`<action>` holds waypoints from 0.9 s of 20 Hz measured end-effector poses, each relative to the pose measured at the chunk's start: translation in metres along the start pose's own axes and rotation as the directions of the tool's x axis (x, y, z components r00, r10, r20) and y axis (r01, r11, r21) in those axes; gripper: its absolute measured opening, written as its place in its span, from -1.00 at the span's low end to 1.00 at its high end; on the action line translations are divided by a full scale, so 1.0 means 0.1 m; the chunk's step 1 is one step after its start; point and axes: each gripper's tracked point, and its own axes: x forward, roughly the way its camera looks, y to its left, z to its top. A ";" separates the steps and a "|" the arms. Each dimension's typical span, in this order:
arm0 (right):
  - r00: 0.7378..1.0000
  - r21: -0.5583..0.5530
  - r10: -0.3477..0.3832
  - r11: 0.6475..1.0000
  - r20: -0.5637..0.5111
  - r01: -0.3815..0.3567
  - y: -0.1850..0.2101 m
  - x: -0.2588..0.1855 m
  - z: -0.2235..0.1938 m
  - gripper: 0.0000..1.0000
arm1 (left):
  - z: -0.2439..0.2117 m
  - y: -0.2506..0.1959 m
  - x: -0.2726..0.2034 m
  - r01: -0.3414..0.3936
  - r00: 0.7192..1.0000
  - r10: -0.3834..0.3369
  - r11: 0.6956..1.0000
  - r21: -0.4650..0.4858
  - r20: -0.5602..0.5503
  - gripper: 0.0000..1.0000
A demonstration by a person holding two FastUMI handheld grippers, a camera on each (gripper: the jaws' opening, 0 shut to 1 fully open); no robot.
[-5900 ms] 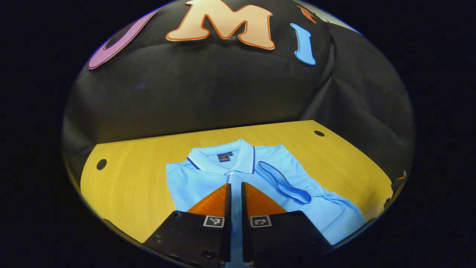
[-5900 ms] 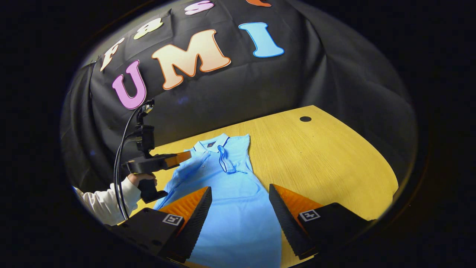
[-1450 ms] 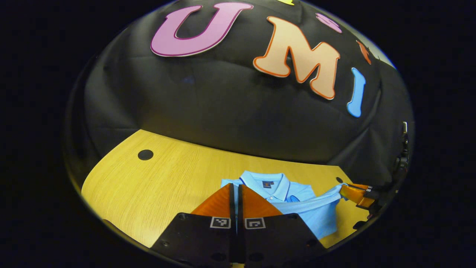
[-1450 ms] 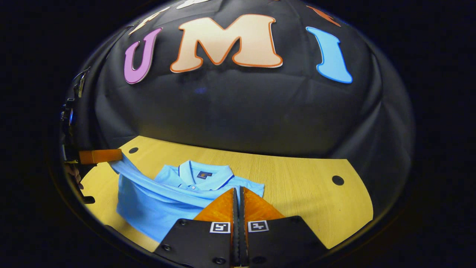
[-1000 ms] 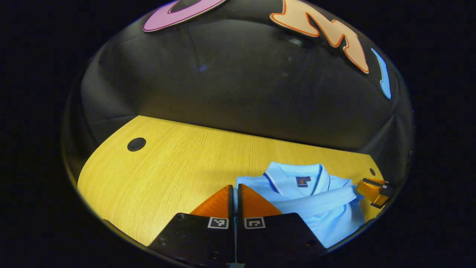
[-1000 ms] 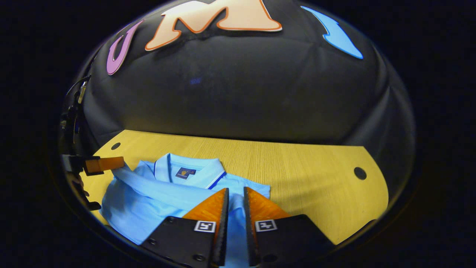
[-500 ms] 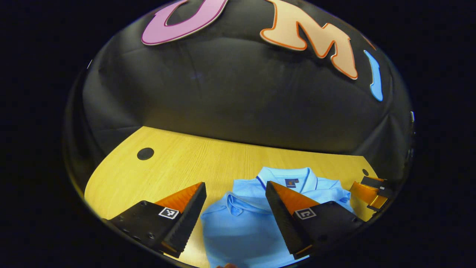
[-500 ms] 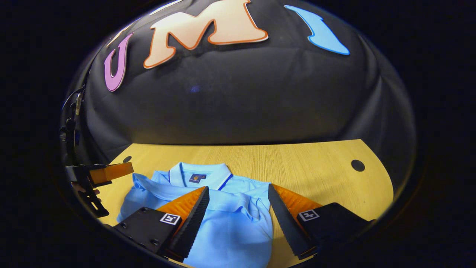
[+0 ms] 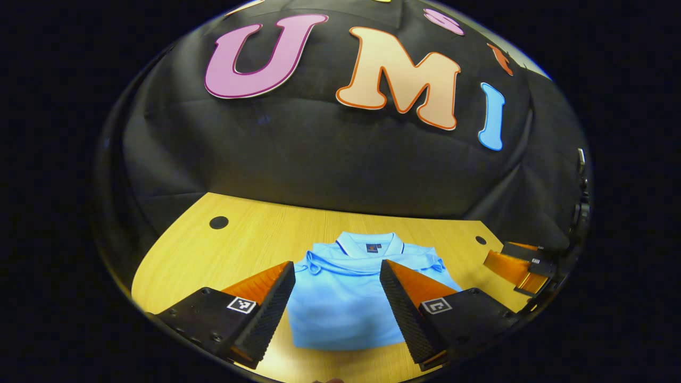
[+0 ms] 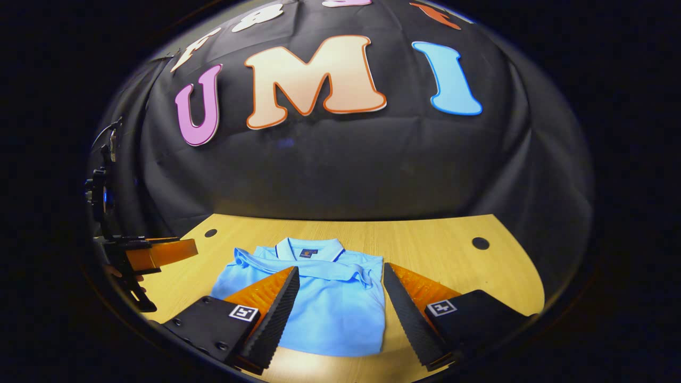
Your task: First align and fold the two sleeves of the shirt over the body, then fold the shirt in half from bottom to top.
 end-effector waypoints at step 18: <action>0.995 0.105 -0.033 0.994 0.093 0.024 0.00 -1.32 0.10 0.89 | -0.35 -0.20 -0.96 0.067 0.997 -0.070 0.993 -0.094 -0.026 0.93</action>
